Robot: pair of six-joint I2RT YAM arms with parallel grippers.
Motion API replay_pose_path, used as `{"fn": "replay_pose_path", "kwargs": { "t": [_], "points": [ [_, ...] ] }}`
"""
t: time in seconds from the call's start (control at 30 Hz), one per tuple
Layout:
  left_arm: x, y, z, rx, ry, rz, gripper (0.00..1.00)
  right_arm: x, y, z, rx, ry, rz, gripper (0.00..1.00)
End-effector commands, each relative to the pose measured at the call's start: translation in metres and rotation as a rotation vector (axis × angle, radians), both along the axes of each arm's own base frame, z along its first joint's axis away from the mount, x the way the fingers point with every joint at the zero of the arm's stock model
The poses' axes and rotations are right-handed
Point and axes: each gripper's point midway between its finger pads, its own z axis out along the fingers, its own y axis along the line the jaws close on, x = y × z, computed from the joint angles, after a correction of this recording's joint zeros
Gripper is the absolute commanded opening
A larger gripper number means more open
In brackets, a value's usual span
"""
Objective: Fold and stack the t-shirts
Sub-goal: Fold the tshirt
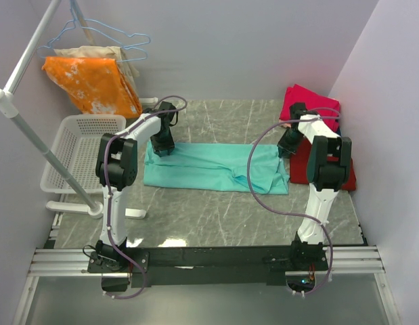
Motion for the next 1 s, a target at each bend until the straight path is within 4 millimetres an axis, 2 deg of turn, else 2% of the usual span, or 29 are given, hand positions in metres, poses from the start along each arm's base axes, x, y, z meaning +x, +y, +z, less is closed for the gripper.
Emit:
{"fn": "replay_pose_path", "kwargs": {
  "t": [0.0,0.13,0.23,0.33,0.47,0.67,0.7,0.8,0.83,0.9,0.93,0.97],
  "points": [
    [-0.005,0.008,-0.002,0.038,0.027,0.001,0.45,0.022,-0.005,0.039,-0.014,-0.123,-0.006,0.0],
    [-0.005,0.008,-0.001,0.039,0.025,0.001,0.45,0.031,-0.007,0.073,-0.023,-0.199,-0.005,0.0],
    [-0.004,0.007,-0.001,0.038,0.023,0.003,0.45,0.037,-0.007,0.089,-0.028,-0.23,-0.001,0.0],
    [-0.003,0.007,0.0,0.039,0.021,0.003,0.45,0.043,-0.007,0.097,-0.028,-0.248,0.004,0.0],
    [0.001,0.009,0.004,0.043,0.005,0.01,0.45,0.052,-0.01,0.098,-0.032,-0.26,-0.012,0.0],
    [0.006,0.006,0.006,0.034,-0.004,0.006,0.45,0.071,-0.012,0.089,-0.013,-0.269,-0.038,0.0],
    [0.006,0.006,0.006,0.033,-0.002,0.005,0.45,0.072,-0.012,0.08,-0.009,-0.244,-0.029,0.0],
    [0.006,0.006,0.005,0.035,0.001,0.003,0.45,0.069,-0.01,0.078,-0.006,-0.204,-0.013,0.01],
    [0.006,0.006,0.004,0.036,0.004,0.002,0.45,0.064,-0.011,0.073,-0.009,-0.191,-0.012,0.16],
    [0.006,0.006,0.003,0.036,0.002,0.003,0.45,0.06,-0.01,0.076,-0.02,-0.207,-0.003,0.31],
    [0.006,0.006,0.003,0.036,0.002,0.004,0.45,0.055,-0.012,0.069,-0.022,-0.197,-0.008,0.4],
    [0.006,0.006,0.002,0.036,0.007,0.002,0.45,0.052,-0.012,0.067,-0.021,-0.194,-0.005,0.42]
  ]
}}
